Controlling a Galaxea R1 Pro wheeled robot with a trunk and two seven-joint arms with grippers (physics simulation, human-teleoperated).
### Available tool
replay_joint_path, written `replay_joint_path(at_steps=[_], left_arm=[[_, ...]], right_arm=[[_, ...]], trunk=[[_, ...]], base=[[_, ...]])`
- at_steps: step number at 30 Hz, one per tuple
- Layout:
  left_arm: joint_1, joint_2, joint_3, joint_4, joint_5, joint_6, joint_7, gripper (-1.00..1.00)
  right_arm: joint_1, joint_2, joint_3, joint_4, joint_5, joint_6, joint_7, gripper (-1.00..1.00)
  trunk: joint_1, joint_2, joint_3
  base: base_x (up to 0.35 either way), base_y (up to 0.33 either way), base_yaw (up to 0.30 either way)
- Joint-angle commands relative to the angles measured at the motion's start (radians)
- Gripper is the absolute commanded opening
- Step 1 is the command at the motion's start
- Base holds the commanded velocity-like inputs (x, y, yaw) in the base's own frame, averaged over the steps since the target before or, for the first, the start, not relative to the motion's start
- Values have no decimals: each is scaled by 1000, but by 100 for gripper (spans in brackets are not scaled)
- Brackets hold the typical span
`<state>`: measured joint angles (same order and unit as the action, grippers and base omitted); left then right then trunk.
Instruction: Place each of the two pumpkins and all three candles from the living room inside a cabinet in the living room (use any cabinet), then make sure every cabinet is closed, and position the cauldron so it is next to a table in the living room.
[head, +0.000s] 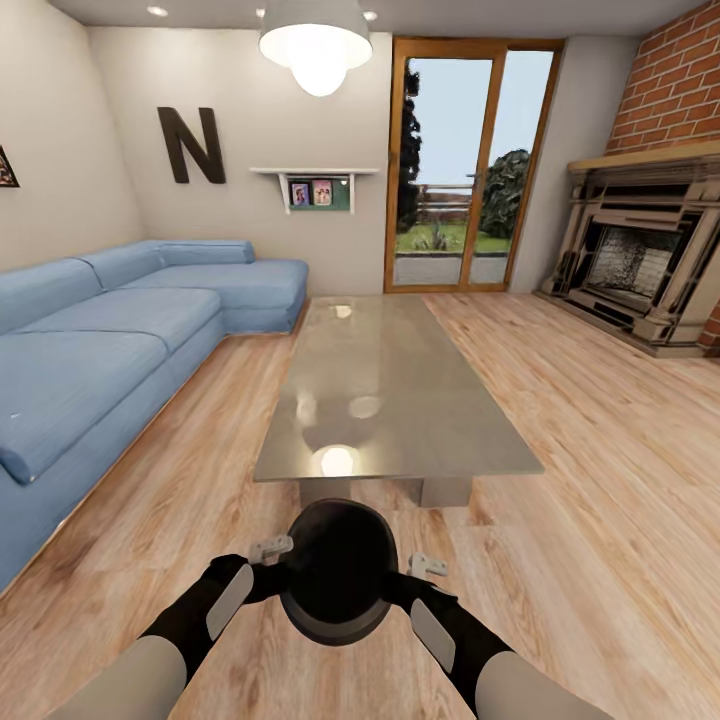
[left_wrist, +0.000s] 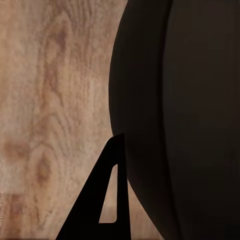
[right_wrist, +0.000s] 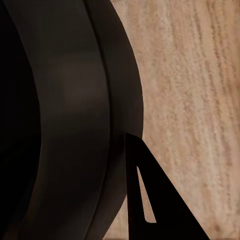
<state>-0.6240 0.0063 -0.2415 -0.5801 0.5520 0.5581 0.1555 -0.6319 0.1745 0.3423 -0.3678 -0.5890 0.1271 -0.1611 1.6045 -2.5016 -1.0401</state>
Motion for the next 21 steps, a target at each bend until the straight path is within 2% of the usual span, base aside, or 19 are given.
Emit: replay_joint_path(at_steps=[1, 5, 9, 21], left_arm=[[0, 4, -12, -1, 36, 40, 9, -100], [0, 5, -12, -7, 36, 40, 9, -100], [0, 21, -11, -20, 40, 40, 6, -100], [0, 24, -10, -21, 43, 40, 6, -100]], right_arm=[[-2, 0, 14, -5, -3, -35, 55, -100], [-2, 0, 14, -5, -3, -35, 55, -100], [-2, 0, 14, -5, -3, -35, 55, -100], [-2, 0, 14, -5, -3, -35, 55, -100]], trunk=[[0, -1, -1], [0, -1, -1], [0, -1, -1], [5, -3, -47]], base=[[4, -3, 0], [1, -1, 0], [0, 0, 0], [0, 0, 0]])
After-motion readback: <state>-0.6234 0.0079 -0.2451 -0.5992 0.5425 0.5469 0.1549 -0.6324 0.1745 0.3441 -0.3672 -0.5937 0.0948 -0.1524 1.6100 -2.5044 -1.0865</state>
